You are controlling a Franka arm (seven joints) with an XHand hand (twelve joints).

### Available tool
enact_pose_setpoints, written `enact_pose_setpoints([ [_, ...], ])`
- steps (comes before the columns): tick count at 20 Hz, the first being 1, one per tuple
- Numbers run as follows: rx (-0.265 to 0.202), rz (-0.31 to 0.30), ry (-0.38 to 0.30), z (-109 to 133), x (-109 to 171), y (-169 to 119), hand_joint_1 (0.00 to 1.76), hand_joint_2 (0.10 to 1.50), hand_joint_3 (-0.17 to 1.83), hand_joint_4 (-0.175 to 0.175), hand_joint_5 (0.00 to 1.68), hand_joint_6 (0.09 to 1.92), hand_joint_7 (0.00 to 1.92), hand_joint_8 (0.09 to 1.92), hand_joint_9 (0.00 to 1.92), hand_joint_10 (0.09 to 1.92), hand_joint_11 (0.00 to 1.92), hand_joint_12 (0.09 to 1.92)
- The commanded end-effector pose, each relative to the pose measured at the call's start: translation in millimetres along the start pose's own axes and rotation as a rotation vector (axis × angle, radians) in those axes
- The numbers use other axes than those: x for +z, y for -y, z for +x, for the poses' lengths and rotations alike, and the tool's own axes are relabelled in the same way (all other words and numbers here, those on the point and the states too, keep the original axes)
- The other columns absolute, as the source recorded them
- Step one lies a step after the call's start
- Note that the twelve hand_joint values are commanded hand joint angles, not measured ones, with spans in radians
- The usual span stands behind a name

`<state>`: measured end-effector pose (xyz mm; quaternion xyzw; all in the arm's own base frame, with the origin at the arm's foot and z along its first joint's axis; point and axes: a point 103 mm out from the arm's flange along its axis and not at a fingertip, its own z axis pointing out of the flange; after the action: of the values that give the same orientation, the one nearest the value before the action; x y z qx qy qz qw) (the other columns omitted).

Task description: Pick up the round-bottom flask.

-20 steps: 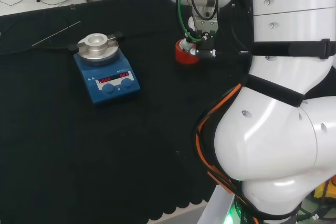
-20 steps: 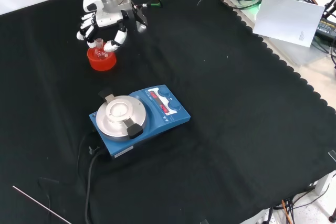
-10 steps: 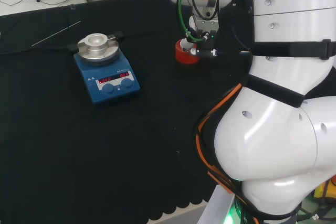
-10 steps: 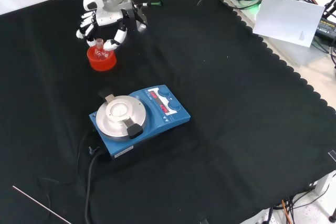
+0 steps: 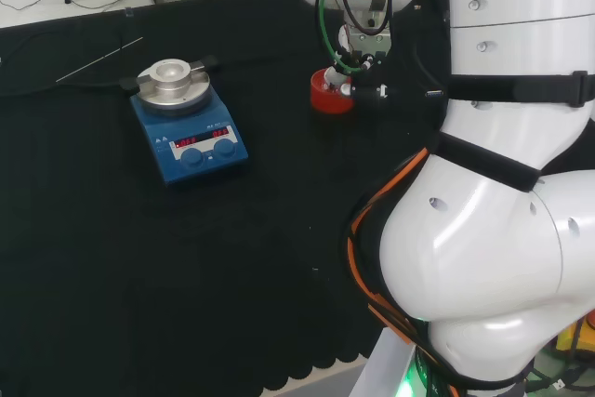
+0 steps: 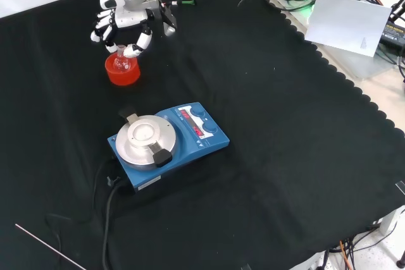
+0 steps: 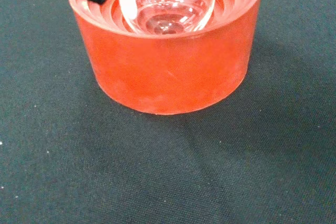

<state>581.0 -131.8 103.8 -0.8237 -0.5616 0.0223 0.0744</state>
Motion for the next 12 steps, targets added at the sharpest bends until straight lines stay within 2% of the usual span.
enact_pose_setpoints([
  [1,0.005,0.014,0.004,-2.1,3.0,0.6,1.02,0.73,0.74,-0.074,0.69,0.95,0.18,0.66,0.28,0.69,0.00,1.33],
  [5,0.007,0.056,0.006,-2.5,5.1,0.0,0.99,0.68,0.77,-0.078,0.54,0.93,0.14,0.65,0.25,0.69,0.00,1.31],
  [8,0.006,0.077,0.019,-4.1,5.8,-1.0,0.96,0.65,0.80,-0.074,0.42,0.82,0.10,0.65,0.21,0.71,0.00,1.27],
  [12,0.016,0.092,0.037,-8.3,5.8,-1.9,0.95,0.63,0.81,-0.071,0.38,0.71,0.07,0.65,0.19,0.72,0.00,1.24],
])
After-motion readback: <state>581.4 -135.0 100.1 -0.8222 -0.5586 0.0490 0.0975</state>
